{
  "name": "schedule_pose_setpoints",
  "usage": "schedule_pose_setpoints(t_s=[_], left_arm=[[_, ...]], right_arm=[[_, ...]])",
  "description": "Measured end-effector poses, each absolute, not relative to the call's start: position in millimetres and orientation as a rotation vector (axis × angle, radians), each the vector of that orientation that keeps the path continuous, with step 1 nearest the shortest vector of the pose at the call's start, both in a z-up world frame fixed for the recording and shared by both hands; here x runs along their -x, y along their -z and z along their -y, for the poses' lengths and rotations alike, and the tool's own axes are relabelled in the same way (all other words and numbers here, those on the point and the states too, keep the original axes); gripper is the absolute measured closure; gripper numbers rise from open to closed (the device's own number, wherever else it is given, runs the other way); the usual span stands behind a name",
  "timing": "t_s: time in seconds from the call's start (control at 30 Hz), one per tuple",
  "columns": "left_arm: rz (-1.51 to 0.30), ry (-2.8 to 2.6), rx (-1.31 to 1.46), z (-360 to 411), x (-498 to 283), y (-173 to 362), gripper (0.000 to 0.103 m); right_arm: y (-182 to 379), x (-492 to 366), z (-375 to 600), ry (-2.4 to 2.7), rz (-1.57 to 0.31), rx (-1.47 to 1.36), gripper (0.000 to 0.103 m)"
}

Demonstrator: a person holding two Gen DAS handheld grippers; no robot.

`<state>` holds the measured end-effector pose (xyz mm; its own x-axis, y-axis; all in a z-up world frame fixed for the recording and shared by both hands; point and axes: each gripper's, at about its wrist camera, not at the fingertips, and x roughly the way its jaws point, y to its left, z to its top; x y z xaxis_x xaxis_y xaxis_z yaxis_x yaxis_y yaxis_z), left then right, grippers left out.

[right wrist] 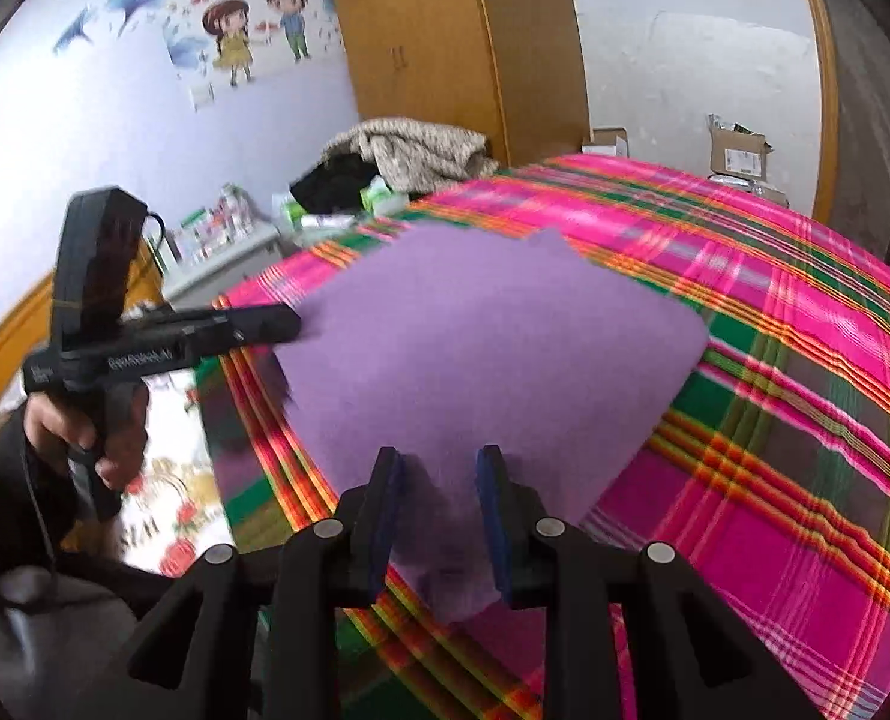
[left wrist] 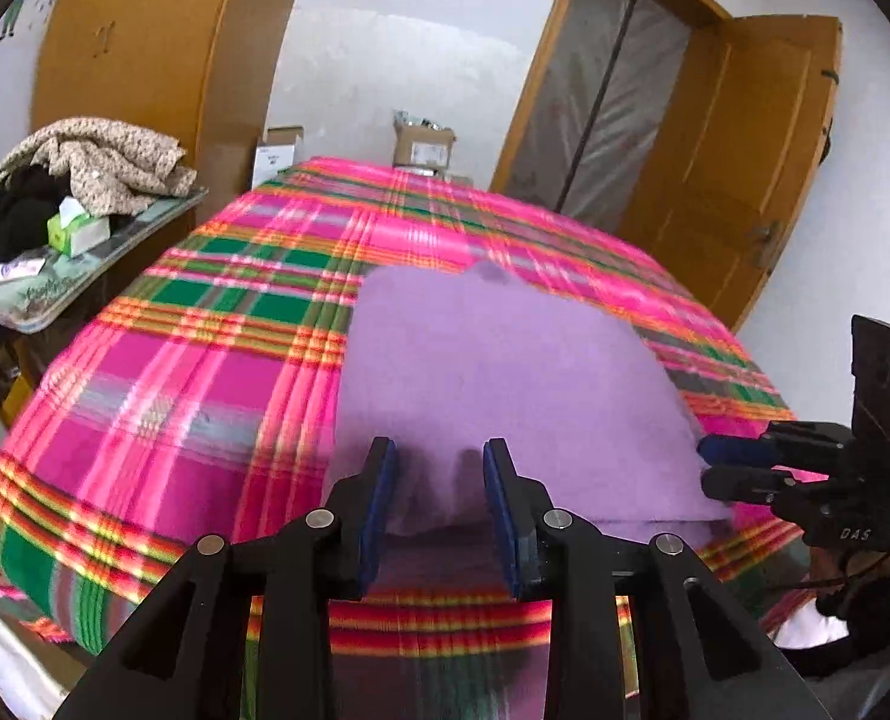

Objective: Fold clothes

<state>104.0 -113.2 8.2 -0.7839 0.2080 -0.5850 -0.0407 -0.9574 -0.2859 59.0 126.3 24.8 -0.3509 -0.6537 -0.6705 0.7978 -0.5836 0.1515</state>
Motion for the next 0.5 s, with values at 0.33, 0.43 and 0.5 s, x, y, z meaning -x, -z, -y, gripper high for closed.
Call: schedule_pose_setpoints(t_s=[0.33, 0.43, 0.5], left_arm=[[0.44, -2.798, 0.973, 119.5, -115.5, -1.7, 0.071], [0.471, -2.785, 0.971, 122.4, -116.2, 3.2, 0.072], [0.478, -2.788, 0.972, 121.6, -116.3, 1.4, 0.071]], right_arm=[[-20.9, -61.7, -131.2, 2.033, -0.282, -0.891, 0.074], [-14.9, -56.2, -134.6, 2.016, -0.237, -0.919, 0.073], [-14.0, -54.2, -136.2, 2.009, -0.216, -0.928, 0.073]])
